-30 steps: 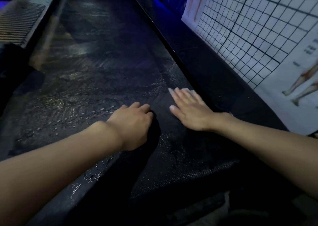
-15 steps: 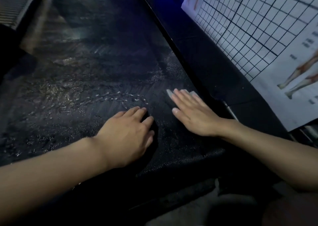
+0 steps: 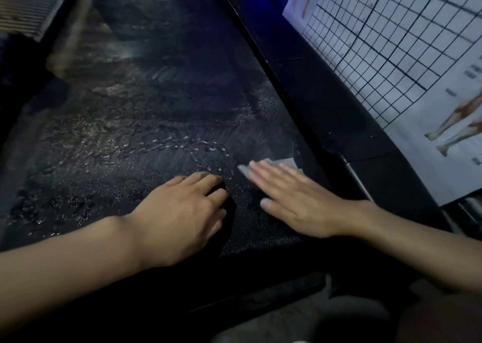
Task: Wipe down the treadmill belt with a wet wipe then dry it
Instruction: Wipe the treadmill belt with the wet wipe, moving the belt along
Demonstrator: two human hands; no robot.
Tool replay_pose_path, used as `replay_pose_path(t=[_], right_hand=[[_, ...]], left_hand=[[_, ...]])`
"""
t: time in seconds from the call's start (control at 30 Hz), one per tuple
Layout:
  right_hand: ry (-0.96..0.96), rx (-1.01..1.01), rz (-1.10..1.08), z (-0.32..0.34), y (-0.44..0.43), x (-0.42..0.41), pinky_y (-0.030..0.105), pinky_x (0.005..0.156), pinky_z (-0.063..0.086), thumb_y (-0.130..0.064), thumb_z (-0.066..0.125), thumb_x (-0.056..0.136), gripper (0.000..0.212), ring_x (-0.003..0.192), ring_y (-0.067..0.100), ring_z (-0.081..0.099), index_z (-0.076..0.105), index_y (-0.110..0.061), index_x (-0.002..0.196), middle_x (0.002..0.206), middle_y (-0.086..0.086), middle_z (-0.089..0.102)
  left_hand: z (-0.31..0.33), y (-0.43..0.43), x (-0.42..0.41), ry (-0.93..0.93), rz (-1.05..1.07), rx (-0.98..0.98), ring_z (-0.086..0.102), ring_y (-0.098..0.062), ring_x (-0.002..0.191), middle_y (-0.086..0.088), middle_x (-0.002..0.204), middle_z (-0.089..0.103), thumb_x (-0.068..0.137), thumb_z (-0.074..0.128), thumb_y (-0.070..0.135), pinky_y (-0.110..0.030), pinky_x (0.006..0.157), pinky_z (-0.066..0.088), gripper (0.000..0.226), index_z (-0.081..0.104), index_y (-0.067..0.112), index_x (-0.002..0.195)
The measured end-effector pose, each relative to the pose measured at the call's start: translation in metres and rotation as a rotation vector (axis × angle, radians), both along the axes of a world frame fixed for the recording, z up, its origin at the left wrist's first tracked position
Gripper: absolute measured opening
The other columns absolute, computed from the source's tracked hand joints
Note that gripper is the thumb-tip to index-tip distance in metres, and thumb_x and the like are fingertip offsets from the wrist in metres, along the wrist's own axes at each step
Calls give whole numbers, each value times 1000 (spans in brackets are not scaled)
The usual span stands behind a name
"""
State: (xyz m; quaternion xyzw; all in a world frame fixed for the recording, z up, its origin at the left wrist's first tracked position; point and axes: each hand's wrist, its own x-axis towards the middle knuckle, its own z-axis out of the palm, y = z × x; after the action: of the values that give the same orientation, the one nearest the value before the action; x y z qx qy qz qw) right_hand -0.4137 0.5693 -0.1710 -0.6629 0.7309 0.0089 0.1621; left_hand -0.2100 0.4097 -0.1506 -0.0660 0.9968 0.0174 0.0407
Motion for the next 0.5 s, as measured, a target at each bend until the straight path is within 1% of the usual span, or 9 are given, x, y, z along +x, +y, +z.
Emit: replay_pose_path(t=[0.03,0.1,0.17,0.2,0.27,0.37,0.43,0.5], right_hand=[[-1,-3,-46,1,-6,-6,38,123,-10,-60,6,99,66,147,2,-25,-19,-36,155,165,-11,-17],[41,-11,-110,0,-14,-6,43,123,-7,-62,6,98,69,147,4,-26,-20,-34,155,165,-9,-17],[57,-21,-28,-5,-11,6,41,123,-11,-62,9,99,70,147,5,-27,-22,-33,155,165,-8,-18],[44,-21,21,-5,-7,11,39,122,-12,-62,10,101,69,147,3,-26,-21,-33,155,165,-9,-18],[11,-17,55,-3,-9,8,35,123,-12,-59,11,102,65,146,0,-25,-19,-36,155,165,-12,-16],[45,-44,-51,-2,-26,4,41,124,-6,-63,6,97,69,148,4,-23,-18,-35,155,166,-9,-14],[58,-45,30,-6,-25,19,42,123,-10,-62,8,99,71,149,6,-24,-18,-30,156,166,-7,-16],[46,-29,142,-7,-21,28,36,122,-14,-55,12,103,66,147,3,-26,-16,-29,157,165,-9,-18]], left_hand=[[2,-1,0,5,7,1,53,-23,114,-1,124,55,92,18,50,-40,93,50,57,62,24,118],[4,-2,2,12,39,-4,52,-25,101,-3,113,54,92,19,52,-42,86,51,57,64,28,119],[4,-4,4,14,48,-23,52,-25,88,-3,100,53,91,21,52,-42,79,53,53,63,32,119],[4,-5,4,17,44,-33,52,-24,85,-2,97,52,91,23,51,-42,76,53,51,62,32,118],[4,-6,6,12,41,-50,53,-23,85,-1,98,53,90,26,51,-41,76,53,48,60,30,117],[4,-4,7,-4,37,-50,52,-22,95,0,109,52,89,21,54,-39,83,50,52,57,29,116],[2,-5,9,-10,51,-26,50,-22,99,0,113,50,89,18,54,-40,88,48,54,57,30,119],[2,-8,11,-23,81,-22,48,-24,98,-3,111,49,90,19,54,-42,89,47,53,54,34,124]])
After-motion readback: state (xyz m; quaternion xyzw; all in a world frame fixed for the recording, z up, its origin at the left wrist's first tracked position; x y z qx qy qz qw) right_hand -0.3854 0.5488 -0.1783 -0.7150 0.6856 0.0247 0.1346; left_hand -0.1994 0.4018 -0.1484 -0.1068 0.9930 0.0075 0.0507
